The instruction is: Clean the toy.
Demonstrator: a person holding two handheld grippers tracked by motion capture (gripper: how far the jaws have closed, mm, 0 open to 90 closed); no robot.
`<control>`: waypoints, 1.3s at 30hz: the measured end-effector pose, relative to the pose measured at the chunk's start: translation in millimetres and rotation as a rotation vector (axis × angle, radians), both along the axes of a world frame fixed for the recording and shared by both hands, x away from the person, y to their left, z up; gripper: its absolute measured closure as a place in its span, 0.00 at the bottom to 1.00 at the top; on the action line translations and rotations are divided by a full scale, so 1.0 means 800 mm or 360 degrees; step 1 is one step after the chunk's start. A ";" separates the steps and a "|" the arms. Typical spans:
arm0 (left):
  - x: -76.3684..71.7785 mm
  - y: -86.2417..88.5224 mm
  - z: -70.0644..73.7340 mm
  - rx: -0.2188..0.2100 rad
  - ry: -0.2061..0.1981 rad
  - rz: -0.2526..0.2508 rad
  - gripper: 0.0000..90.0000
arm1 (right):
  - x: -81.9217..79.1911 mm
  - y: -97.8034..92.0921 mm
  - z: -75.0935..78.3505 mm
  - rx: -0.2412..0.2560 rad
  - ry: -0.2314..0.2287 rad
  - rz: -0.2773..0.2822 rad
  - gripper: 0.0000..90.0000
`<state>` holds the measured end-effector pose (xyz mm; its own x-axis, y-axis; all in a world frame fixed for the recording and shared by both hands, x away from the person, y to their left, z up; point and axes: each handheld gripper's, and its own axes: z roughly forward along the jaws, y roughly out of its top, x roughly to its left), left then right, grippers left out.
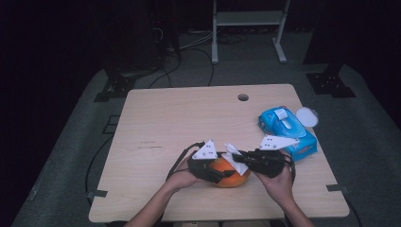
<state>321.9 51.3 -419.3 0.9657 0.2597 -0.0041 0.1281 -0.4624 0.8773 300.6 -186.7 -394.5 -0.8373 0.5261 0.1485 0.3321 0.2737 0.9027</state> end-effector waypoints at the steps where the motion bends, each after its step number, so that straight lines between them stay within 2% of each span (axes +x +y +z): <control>1: 0.000 0.000 0.000 0.0000 0.0000 0.0000 0.38 | 0.000 0.000 -0.001 -0.0008 -0.0002 -0.0003 0.90; 4: 0.002 0.004 -0.002 -0.0021 0.0028 0.0014 0.38 | 0.006 -0.010 -0.007 0.0003 0.0039 -0.0043 0.90; 7: 0.003 0.004 -0.003 -0.0028 0.0034 0.0010 0.37 | 0.014 -0.025 -0.015 -0.0008 0.0080 -0.0125 0.90; 9: 0.003 0.003 -0.004 -0.0028 0.0032 0.0010 0.37 | 0.015 -0.028 -0.017 -0.0001 0.0094 -0.0143 0.90; 11: 0.003 0.000 -0.005 -0.0033 0.0032 0.0013 0.35 | 0.012 -0.026 -0.013 0.0004 0.0081 -0.0137 0.90; 14: 0.001 -0.003 -0.007 -0.0031 0.0016 0.0022 0.35 | 0.005 -0.011 -0.006 0.0015 0.0052 -0.0062 0.90; 18: -0.001 -0.005 -0.006 -0.0013 -0.0012 0.0012 0.33 | -0.002 0.004 -0.002 -0.0051 0.0001 -0.0019 0.90; 23: 0.002 0.001 -0.003 -0.0063 0.0009 -0.0003 0.21 | 0.002 -0.004 -0.008 -0.0033 0.0039 -0.0028 0.90; 24: 0.005 0.005 -0.002 -0.0072 0.0020 -0.0026 0.20 | 0.004 -0.007 -0.010 -0.0025 0.0051 -0.0036 0.90; 27: 0.010 0.010 -0.004 -0.0052 0.0037 0.0007 0.14 | 0.007 -0.013 -0.012 -0.0028 0.0052 -0.0056 0.90; 30: 0.015 0.013 -0.010 -0.0049 0.0092 0.0013 0.14 | 0.012 -0.022 -0.015 -0.0013 0.0081 -0.0092 0.89; 31: 0.015 0.013 -0.010 -0.0049 0.0092 0.0013 0.14 | 0.012 -0.022 -0.015 -0.0013 0.0081 -0.0092 0.89; 33: 0.014 0.013 -0.014 -0.0028 0.0095 -0.0028 0.14 | 0.018 -0.033 -0.020 0.0017 0.0125 -0.0127 0.89; 36: 0.014 0.014 -0.014 -0.0037 0.0097 -0.0059 0.15 | 0.022 -0.039 -0.023 0.0023 0.0145 -0.0147 0.89; 38: 0.015 0.015 -0.015 -0.0038 0.0100 -0.0052 0.14 | 0.022 -0.041 -0.023 0.0020 0.0151 -0.0152 0.89; 39: 0.018 0.016 -0.019 -0.0036 0.0126 -0.0031 0.13 | 0.022 -0.043 -0.023 0.0025 0.0163 -0.0162 0.89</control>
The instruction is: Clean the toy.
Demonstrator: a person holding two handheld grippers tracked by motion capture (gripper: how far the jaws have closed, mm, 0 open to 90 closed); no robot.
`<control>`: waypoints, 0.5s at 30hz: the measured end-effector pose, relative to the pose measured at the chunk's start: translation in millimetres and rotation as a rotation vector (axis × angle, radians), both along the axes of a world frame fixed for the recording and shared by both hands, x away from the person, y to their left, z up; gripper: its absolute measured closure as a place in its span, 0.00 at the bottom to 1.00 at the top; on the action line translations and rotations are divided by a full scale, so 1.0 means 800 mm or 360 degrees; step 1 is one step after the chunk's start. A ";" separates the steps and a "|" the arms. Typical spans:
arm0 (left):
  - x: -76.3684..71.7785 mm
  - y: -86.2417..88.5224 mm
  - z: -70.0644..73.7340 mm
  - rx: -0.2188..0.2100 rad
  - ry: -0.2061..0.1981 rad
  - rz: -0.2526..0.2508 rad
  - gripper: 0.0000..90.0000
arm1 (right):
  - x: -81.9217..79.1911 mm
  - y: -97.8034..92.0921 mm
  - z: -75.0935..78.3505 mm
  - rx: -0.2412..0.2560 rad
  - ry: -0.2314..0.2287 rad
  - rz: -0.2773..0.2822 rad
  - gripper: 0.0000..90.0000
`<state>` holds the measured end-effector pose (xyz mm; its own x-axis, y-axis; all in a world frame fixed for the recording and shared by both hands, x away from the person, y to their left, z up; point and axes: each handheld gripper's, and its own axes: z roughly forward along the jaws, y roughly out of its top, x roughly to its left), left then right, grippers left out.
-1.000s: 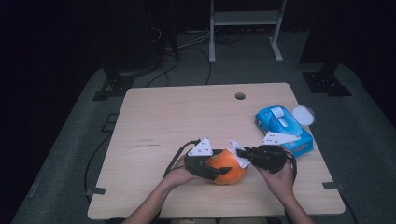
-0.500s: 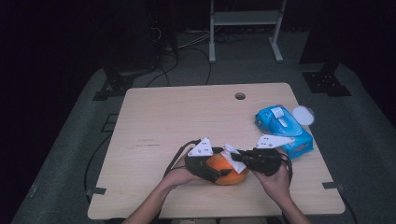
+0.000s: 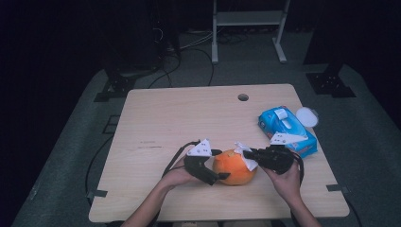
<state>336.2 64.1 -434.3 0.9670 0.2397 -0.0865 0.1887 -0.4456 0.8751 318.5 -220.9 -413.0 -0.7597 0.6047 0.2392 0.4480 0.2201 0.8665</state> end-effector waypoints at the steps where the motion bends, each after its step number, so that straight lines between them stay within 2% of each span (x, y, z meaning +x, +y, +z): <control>1: 0.001 0.000 -0.003 0.0010 0.0016 0.0007 0.11 | 0.000 -0.001 -0.001 0.0007 0.0003 -0.0001 0.89; 5: 0.002 -0.003 -0.012 0.0018 0.0030 -0.0004 0.10 | 0.001 -0.001 0.000 0.0016 0.0011 0.0005 0.89; 8: 0.001 -0.003 -0.011 0.0032 0.0003 0.0000 0.18 | -0.004 0.005 0.004 0.0006 -0.0016 0.0022 0.89; 10: -0.001 -0.004 -0.012 0.0026 -0.0006 0.0001 0.20 | -0.005 0.008 0.006 0.0008 -0.0030 0.0030 0.90; 13: -0.004 -0.008 -0.013 0.0027 -0.0025 0.0000 0.20 | -0.014 0.025 0.014 0.0017 -0.0075 0.0114 0.90; 15: -0.004 -0.009 -0.013 0.0032 -0.0023 0.0002 0.20 | -0.020 0.038 0.017 -0.0020 -0.0103 0.0148 0.89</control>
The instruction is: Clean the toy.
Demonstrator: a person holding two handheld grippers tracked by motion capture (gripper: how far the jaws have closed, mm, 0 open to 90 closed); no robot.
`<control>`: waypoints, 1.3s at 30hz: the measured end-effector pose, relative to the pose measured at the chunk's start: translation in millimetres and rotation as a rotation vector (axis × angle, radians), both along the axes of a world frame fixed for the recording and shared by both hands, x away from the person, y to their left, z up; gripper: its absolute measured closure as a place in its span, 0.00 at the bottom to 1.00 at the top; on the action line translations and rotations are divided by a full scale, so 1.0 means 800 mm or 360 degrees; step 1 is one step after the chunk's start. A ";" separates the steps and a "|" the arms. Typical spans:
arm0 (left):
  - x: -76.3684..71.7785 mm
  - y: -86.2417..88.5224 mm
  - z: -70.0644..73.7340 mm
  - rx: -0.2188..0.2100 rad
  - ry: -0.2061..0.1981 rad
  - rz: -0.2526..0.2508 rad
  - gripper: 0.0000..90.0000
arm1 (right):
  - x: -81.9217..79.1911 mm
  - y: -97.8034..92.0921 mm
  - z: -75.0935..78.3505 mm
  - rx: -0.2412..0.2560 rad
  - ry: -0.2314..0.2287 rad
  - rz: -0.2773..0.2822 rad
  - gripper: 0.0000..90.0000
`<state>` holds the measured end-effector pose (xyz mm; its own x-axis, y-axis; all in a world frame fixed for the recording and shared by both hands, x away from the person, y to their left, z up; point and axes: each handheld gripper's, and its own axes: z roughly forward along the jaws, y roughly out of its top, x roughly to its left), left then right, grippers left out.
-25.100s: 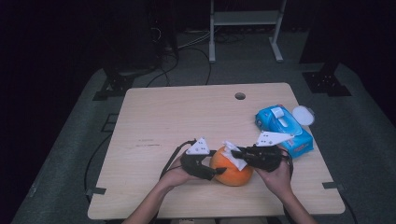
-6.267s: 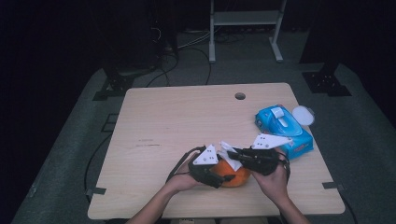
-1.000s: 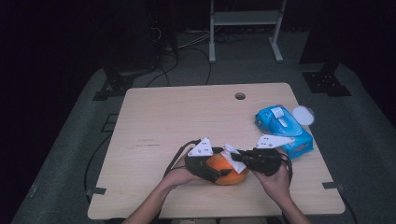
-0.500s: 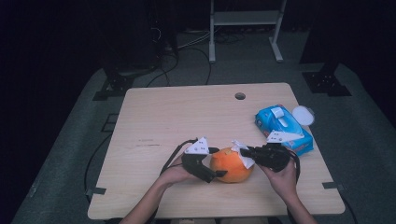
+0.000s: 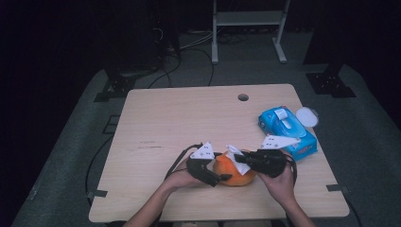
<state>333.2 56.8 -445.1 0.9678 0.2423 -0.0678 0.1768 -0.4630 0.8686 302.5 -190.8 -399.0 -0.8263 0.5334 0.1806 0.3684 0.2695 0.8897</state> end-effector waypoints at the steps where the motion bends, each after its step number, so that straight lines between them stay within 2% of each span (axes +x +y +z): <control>1: 0.000 0.000 0.000 0.0000 0.0000 0.0000 0.20 | 0.000 0.000 0.000 0.0000 0.0000 0.0000 0.89; 3: 0.000 0.001 0.000 -0.0004 0.0006 0.0000 0.22 | -0.003 0.010 0.002 -0.0036 -0.0027 0.0044 0.89; 5: 0.000 0.003 -0.001 -0.0020 0.0007 0.0007 0.25 | 0.000 0.008 0.001 -0.0047 -0.0014 0.0022 0.89; 9: 0.002 0.003 -0.001 -0.0037 0.0006 -0.0012 0.25 | 0.007 -0.006 -0.003 -0.0058 0.0003 -0.0043 0.90; 11: 0.003 0.004 -0.001 -0.0043 0.0008 -0.0016 0.21 | 0.008 -0.009 -0.004 -0.0062 0.0006 -0.0055 0.90; 12: 0.005 0.005 -0.004 -0.0085 0.0032 -0.0025 0.19 | 0.009 -0.014 -0.006 -0.0070 0.0017 -0.0075 0.90; 16: 0.007 0.008 -0.010 -0.0121 0.0010 -0.0058 0.13 | 0.011 -0.020 -0.009 -0.0067 0.0037 -0.0085 0.90; 17: 0.007 0.008 -0.010 -0.0121 0.0010 -0.0058 0.10 | 0.011 -0.020 -0.009 -0.0067 0.0037 -0.0085 0.90; 18: 0.009 0.007 -0.012 -0.0082 0.0009 -0.0050 0.10 | 0.011 -0.022 -0.009 -0.0074 0.0033 -0.0088 0.90; 22: 0.011 0.004 -0.022 -0.0081 0.0049 -0.0036 0.07 | 0.012 -0.024 -0.010 -0.0044 0.0050 -0.0090 0.90; 24: 0.009 0.002 -0.022 -0.0069 0.0036 -0.0041 0.07 | 0.011 -0.022 -0.009 -0.0042 0.0044 -0.0082 0.90; 25: 0.008 0.002 -0.022 -0.0070 0.0024 -0.0040 0.08 | 0.011 -0.021 -0.009 -0.0037 0.0042 -0.0079 0.90; 26: 0.007 0.002 -0.021 -0.0073 0.0012 -0.0045 0.14 | 0.010 -0.021 -0.009 -0.0032 0.0044 -0.0075 0.90; 29: 0.006 0.005 -0.014 -0.0072 0.0007 -0.0044 0.30 | 0.009 -0.020 -0.007 -0.0020 0.0043 -0.0073 0.90; 30: 0.004 0.007 -0.003 -0.0089 0.0000 -0.0058 0.33 | 0.008 -0.022 -0.004 0.0009 0.0031 -0.0082 0.90; 32: 0.001 0.009 0.009 -0.0127 0.0001 -0.0056 0.34 | 0.007 -0.026 0.000 0.0054 0.0023 -0.0092 0.90; 33: 0.001 0.009 0.009 -0.0127 0.0001 -0.0056 0.34 | 0.007 -0.026 0.000 0.0054 0.0023 -0.0092 0.90; 34: -0.001 0.010 0.015 -0.0138 -0.0015 -0.0057 0.34 | 0.006 -0.030 0.002 0.0113 0.0025 -0.0094 0.90; 35: -0.003 0.012 0.020 -0.0146 -0.0035 -0.0051 0.34 | 0.006 -0.030 0.002 0.0113 0.0025 -0.0094 0.90; 36: -0.005 0.016 0.031 -0.0153 -0.0064 -0.0045 0.34 | 0.007 -0.032 0.003 0.0154 0.0031 -0.0090 0.90; 37: -0.005 0.016 0.031 -0.0153 -0.0064 -0.0045 0.34 | 0.008 -0.033 0.003 0.0170 0.0038 -0.0086 0.90; 39: -0.006 0.022 0.043 -0.0162 -0.0080 -0.0043 0.35 | 0.010 -0.033 0.000 0.0210 0.0067 -0.0082 0.90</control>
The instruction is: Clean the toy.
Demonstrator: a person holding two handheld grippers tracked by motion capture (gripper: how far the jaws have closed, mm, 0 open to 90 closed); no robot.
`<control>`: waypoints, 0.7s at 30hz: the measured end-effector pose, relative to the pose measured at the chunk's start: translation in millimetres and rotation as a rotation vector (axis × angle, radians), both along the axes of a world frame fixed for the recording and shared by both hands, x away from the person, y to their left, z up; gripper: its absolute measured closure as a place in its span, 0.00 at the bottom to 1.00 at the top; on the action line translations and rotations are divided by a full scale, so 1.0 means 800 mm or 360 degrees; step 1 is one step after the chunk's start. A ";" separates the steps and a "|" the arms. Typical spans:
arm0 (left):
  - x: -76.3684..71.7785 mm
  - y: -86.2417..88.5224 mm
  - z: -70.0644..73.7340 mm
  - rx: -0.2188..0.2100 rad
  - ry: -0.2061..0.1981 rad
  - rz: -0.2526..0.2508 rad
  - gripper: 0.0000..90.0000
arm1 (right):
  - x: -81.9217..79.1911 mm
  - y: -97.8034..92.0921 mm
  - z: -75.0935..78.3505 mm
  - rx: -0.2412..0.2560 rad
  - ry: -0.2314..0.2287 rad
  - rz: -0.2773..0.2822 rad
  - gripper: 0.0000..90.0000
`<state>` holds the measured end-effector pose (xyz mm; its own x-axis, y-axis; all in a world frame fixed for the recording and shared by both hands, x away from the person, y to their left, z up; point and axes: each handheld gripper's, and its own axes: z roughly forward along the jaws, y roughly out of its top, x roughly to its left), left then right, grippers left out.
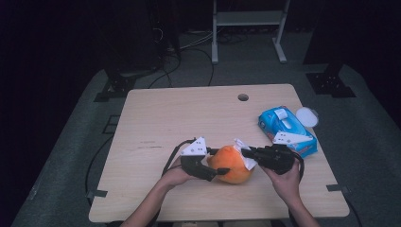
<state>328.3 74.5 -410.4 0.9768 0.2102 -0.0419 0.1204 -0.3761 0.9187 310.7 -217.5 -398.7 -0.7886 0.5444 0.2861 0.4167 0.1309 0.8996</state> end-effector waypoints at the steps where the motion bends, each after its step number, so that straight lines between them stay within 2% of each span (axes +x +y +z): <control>1: 0.000 0.002 0.002 0.0009 -0.0010 -0.0002 0.35 | 0.001 0.000 -0.002 0.0004 0.0016 0.0003 0.90; 5: 0.002 0.009 0.003 0.0014 -0.0005 0.0013 0.35 | 0.008 0.006 -0.014 -0.0003 0.0096 0.0009 0.90; 6: 0.002 0.009 0.003 0.0014 -0.0005 0.0013 0.35 | 0.008 0.006 -0.014 -0.0003 0.0096 0.0009 0.90; 7: 0.003 0.009 0.001 0.0053 -0.0001 0.0023 0.35 | 0.013 0.009 -0.022 -0.0016 0.0152 0.0016 0.90; 10: 0.005 0.009 -0.001 0.0048 0.0029 0.0040 0.34 | 0.017 0.009 -0.029 0.0002 0.0205 0.0015 0.90; 12: 0.006 0.008 -0.001 0.0051 0.0026 0.0053 0.33 | 0.016 0.008 -0.025 -0.0013 0.0167 0.0004 0.90; 17: 0.002 -0.001 -0.004 0.0063 -0.0002 0.0066 0.28 | 0.010 0.008 -0.016 0.0007 0.0102 0.0013 0.90; 19: -0.001 -0.008 -0.004 0.0062 -0.0015 0.0080 0.27 | 0.004 0.008 -0.008 0.0036 0.0040 0.0039 0.90; 20: -0.001 -0.008 -0.004 0.0062 -0.0015 0.0080 0.26 | 0.004 0.008 -0.008 0.0036 0.0040 0.0039 0.90; 21: -0.003 -0.014 -0.005 0.0072 -0.0033 0.0083 0.26 | -0.001 0.011 -0.002 0.0042 -0.0003 0.0061 0.90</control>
<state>325.6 63.3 -414.5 0.9651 0.2618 -0.0112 0.1220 -0.4109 0.9035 309.6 -208.9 -400.5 -0.8094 0.5058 0.2983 0.4099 0.1229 0.9038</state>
